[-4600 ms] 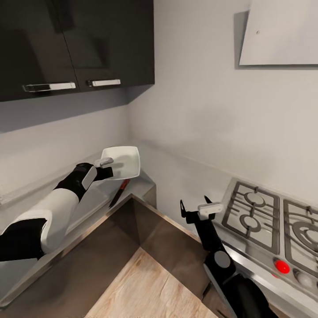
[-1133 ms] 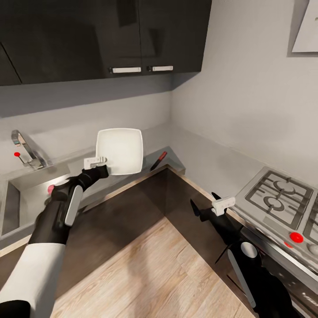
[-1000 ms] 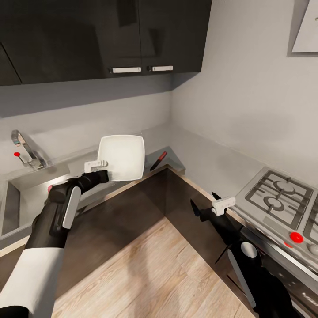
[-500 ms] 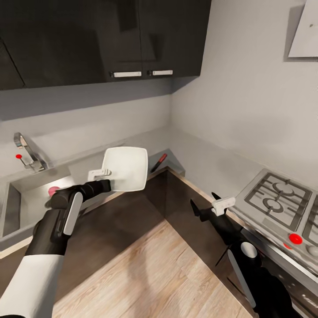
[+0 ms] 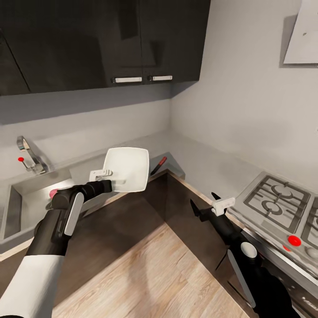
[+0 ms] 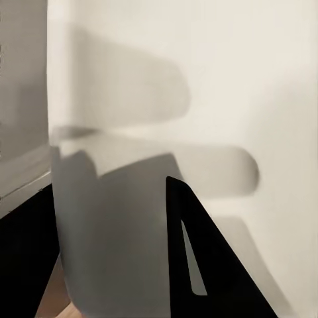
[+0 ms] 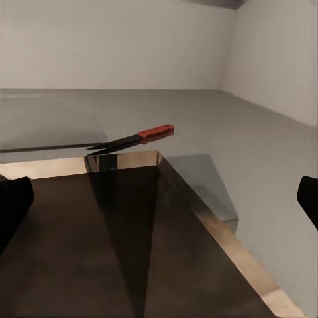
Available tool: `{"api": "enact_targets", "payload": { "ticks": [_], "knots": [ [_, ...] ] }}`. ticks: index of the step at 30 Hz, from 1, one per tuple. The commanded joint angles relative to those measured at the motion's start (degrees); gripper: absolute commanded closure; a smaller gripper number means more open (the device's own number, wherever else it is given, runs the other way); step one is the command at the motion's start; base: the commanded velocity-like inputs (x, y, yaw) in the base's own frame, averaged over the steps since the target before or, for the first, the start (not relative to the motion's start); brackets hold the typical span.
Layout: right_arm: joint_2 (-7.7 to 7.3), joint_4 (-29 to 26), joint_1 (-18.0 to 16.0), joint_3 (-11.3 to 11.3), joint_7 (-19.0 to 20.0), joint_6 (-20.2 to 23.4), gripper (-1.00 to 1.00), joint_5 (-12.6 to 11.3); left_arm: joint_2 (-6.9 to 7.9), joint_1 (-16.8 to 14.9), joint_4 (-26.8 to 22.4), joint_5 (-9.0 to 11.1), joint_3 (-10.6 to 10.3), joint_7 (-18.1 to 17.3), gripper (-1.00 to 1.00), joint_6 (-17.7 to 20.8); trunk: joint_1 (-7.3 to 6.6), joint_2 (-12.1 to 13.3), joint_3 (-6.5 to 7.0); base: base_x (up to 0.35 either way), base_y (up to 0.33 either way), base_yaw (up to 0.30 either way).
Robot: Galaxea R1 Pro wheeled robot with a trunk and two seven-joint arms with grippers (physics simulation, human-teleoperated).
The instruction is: In the kitchen, take the Vidalia onion out of the sink, dice it on the chopping board with the paring knife, put the diced onion into the bowl on the countertop, then place both the paring knife and the chopping board into the sink.
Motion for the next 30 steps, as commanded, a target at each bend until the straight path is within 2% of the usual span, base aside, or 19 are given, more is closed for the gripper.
{"api": "enact_targets", "payload": {
  "ticks": [1, 21, 24, 30],
  "knots": [
    [-0.03, 0.0, 0.0, 0.0, 0.1, 0.0, -1.0, 0.0, -0.01, -0.1, 0.0, 0.1, 0.1, -0.2, 1.0, 0.3, 0.04, -0.1, -0.02, 0.0, 0.0, 0.0],
    [-0.05, 0.0, 0.0, -0.1, 0.1, 0.0, -1.0, 0.1, -0.05, -0.1, 1.4, 0.1, 0.0, -0.2, 1.0, 0.2, 0.04, -0.1, 1.8, 0.0, 0.0, 0.0],
    [-0.03, 0.0, 0.0, -1.0, 0.1, 0.1, -1.0, 0.0, -0.05, -0.1, 1.5, 0.1, 0.0, -0.2, 1.0, 0.2, 0.04, -0.1, 1.86, 0.0, 0.0, 0.0],
    [-0.03, 0.0, 0.0, -1.5, 0.1, 5.1, -1.0, 0.0, -0.05, -0.1, 1.5, 0.1, 0.0, -0.2, 1.0, 0.2, 0.04, -0.1, 1.88, 0.0, 0.0, 0.0]
  ]
}}
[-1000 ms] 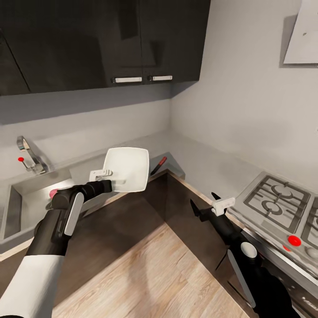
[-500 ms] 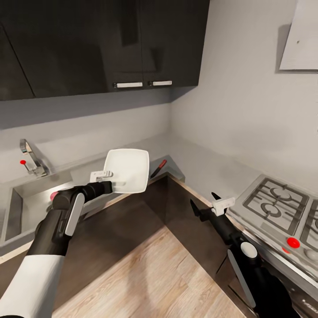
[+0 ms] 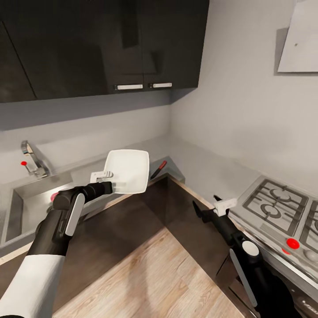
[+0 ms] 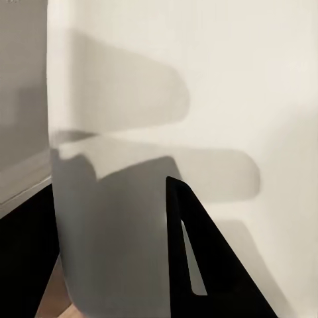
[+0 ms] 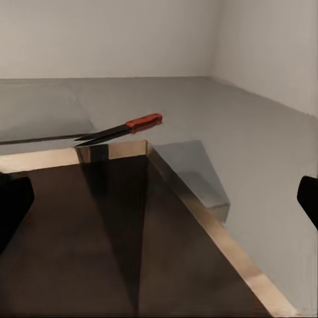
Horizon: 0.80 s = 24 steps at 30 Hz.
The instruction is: In the kitchen, take the Vidalia onion out of the sink, dice it on the chopping board with the paring knife, put the diced onion into the bowl on the countertop, then place both the paring knife and the chopping board into the sink.
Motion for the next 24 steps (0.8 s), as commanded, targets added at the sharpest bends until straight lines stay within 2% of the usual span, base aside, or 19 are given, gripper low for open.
{"api": "enact_targets", "payload": {
  "ticks": [1, 7, 24],
  "knots": [
    [-0.03, -0.1, 0.0, 0.0, 0.1, 0.7, -1.0, 0.0, -0.01, -0.1, 0.0, 0.1, 0.1, -0.2, 1.0, 0.3, 0.04, -0.1, -0.12, 0.0, 0.0, 0.037],
    [-0.03, -0.1, 0.0, 0.0, 0.1, 1.1, -1.0, 0.0, -0.01, -0.1, 0.0, 0.1, 0.1, -0.2, 1.0, 0.3, 0.04, -0.1, -0.12, 0.0, 0.0, 0.217],
    [-0.03, -0.1, 0.0, -0.1, 0.1, 1.1, -1.0, 0.0, -0.01, -0.1, 0.0, 0.1, 0.0, -0.2, 1.0, 0.3, 0.04, -0.1, -0.12, 0.0, 0.0, 0.294]
  ]
}}
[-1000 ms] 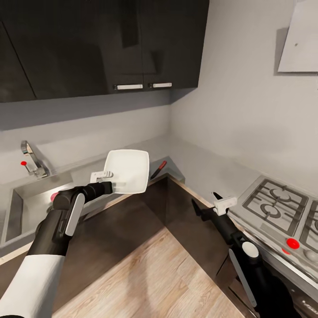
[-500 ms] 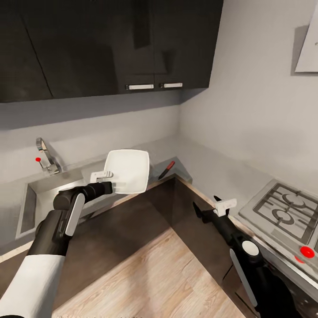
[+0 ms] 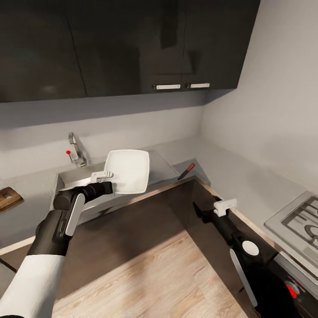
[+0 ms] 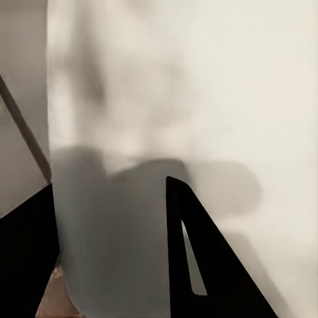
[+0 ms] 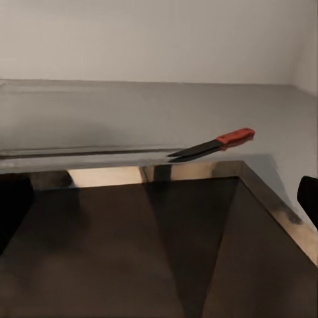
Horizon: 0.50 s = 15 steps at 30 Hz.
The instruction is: In the kitchen, take the Vidalia onion out of the sink, dice it on the chopping board with the paring knife, put the diced onion into the bowl on the countertop, then place both the paring knife and the chopping board into the sink.
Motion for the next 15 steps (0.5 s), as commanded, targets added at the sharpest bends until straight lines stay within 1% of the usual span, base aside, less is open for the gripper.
{"api": "enact_targets", "payload": {
  "ticks": [1, 11, 15],
  "knots": [
    [-0.03, -0.1, 0.0, 0.0, 0.1, 0.3, -1.0, 0.0, -0.04, -0.1, 0.0, 0.1, 0.1, -0.2, 1.0, 0.3, 0.03, -0.1, -0.12, 0.0, 0.0, 0.296],
    [-0.03, -0.1, 0.0, -0.1, 0.1, 0.3, -1.0, 0.1, 0.06, -0.1, 0.0, 0.1, 0.2, -0.2, 1.0, 0.4, 0.03, -0.1, -0.12, 0.0, 0.0, 0.296],
    [-0.03, -0.1, 0.0, -1.1, 0.1, 0.3, -1.0, 0.1, 0.22, -0.1, 0.4, 0.1, 0.2, -0.3, 1.0, 0.4, 0.03, -0.1, -0.12, 0.0, 0.0, 0.296]
  ]
}}
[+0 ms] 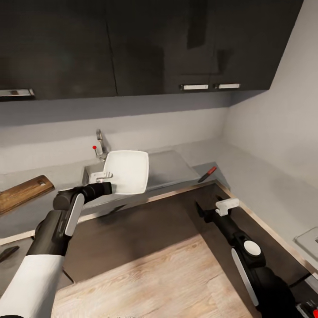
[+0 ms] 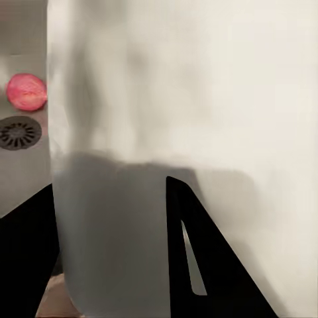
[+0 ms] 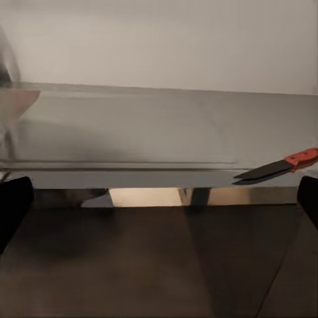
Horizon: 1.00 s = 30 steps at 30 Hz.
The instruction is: In the kitchen, take the Vidalia onion out of the sink, dice it on the chopping board with the paring knife, put the diced onion into the bowl on the countertop, then place both the paring knife and the chopping board into the sink.
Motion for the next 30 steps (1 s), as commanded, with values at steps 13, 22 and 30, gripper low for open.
{"api": "enact_targets", "payload": {
  "ticks": [13, 22, 30],
  "knots": [
    [-0.03, -0.1, 0.0, -1.1, 0.1, 0.0, -1.0, 0.0, 0.1, -0.1, 3.5, 0.1, -0.1, -0.6, 1.0, 0.2, 0.03, -0.1, -0.12, 0.0, 0.0, 0.297],
    [-0.03, -0.1, 0.0, -1.2, 0.0, 0.0, -1.0, 0.0, 0.1, -0.1, 3.5, 0.1, -0.1, -0.6, 1.0, 0.1, 0.03, -0.1, -0.12, 0.0, 0.0, 0.297],
    [-0.03, -0.1, 0.0, -3.4, -1.2, 0.0, -1.0, 0.0, 0.1, -0.1, 3.5, 0.1, -0.1, -0.6, 1.0, 0.1, 0.03, -0.1, -0.12, 0.0, 0.0, 0.297]
  ]
}}
